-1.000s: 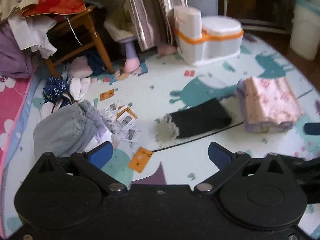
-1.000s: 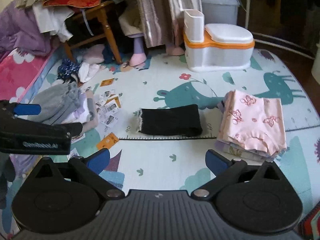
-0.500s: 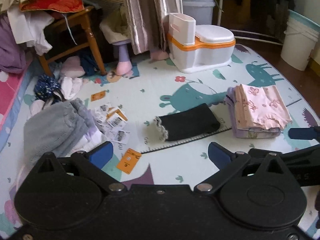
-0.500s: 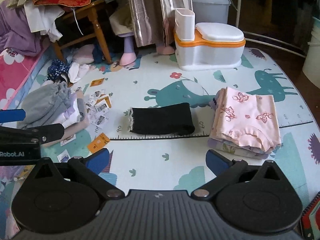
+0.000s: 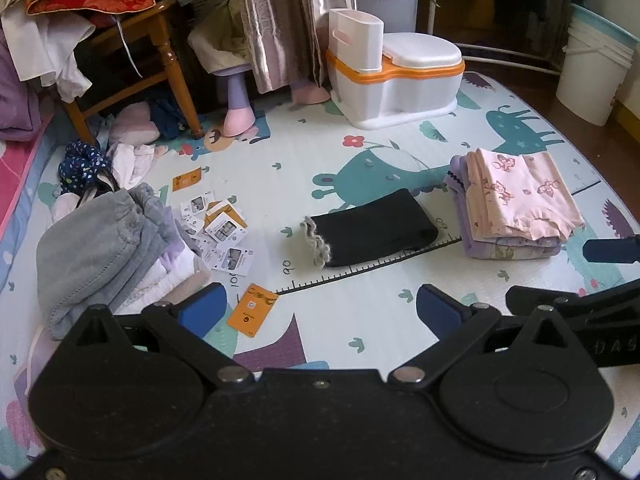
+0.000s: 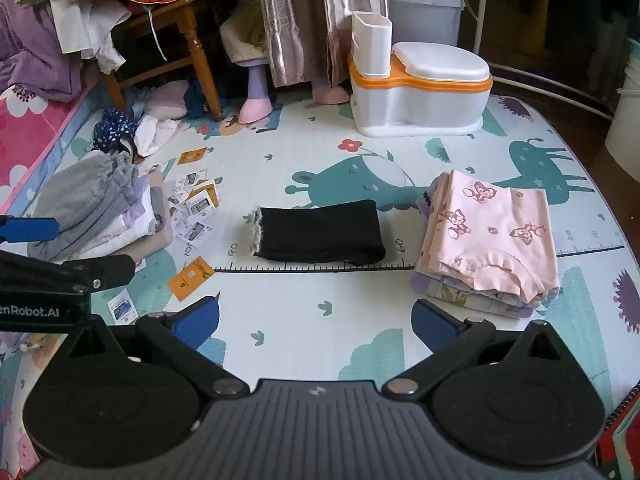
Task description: Fold clothes
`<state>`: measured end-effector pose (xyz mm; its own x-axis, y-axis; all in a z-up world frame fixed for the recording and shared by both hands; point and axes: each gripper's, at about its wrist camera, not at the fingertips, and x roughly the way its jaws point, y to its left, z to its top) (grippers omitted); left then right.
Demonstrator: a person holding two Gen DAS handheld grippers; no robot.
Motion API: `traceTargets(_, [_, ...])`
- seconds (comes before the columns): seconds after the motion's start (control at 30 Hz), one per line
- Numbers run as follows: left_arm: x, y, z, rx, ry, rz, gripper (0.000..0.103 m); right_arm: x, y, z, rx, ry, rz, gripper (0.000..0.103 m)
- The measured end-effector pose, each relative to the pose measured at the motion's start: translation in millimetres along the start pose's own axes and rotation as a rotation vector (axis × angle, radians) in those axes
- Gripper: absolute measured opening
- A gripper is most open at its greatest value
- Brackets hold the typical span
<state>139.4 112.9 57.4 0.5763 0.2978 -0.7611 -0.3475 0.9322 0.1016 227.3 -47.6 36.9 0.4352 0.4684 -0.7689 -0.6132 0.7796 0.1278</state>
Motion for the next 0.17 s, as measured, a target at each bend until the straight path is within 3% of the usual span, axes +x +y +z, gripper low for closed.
traceTargets(0.17, [-6.0,-1.6,-2.8,0.041,-0.055,-0.009,0.102,-0.9,-1.6,-0.2,0.008,0.006,0.009,0.102])
